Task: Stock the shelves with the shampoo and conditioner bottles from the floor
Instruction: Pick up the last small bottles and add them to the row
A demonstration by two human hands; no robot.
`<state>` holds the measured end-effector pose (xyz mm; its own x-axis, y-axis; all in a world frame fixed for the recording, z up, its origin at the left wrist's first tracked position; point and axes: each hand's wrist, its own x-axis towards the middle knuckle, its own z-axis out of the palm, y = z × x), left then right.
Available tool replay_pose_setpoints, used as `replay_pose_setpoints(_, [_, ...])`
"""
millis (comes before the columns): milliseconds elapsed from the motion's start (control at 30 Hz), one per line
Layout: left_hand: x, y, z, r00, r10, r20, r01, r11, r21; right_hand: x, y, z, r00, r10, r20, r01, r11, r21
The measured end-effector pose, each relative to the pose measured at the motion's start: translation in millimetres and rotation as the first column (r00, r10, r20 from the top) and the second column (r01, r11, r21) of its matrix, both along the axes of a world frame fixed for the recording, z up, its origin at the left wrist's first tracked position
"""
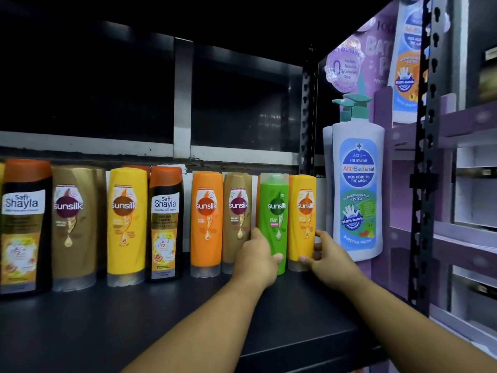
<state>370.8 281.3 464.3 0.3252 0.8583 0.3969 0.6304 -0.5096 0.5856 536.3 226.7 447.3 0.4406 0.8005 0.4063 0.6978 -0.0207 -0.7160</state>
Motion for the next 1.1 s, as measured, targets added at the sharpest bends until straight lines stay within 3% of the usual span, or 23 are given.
replay_pose_setpoints(567, [4.4, 3.6, 0.1, 0.986, 0.113, -0.125, -0.103, 0.991, 0.082, 0.2, 2.0, -0.6, 0.997, -0.011, 0.083, 0.009, 1.0, 0.017])
replay_pose_setpoints(867, [-0.7, 5.7, -1.0, 0.984, 0.104, -0.147, -0.092, 0.992, 0.084, -3.6, -1.3, 1.6, 0.973, -0.153, 0.172, 0.137, 0.985, 0.104])
replay_pose_setpoints(1000, [-13.3, 2.2, -1.8, 0.97, 0.065, -0.233, -0.039, 0.993, 0.113, -7.0, -4.2, -0.2, 0.919, -0.192, 0.345, 0.117, 0.967, 0.227])
replay_pose_setpoints(1100, [-31.1, -3.0, -5.7, 0.948, -0.042, -0.316, 0.079, 0.991, 0.107, -15.7, -5.5, 0.0, 0.884, -0.051, 0.464, -0.012, 0.991, 0.131])
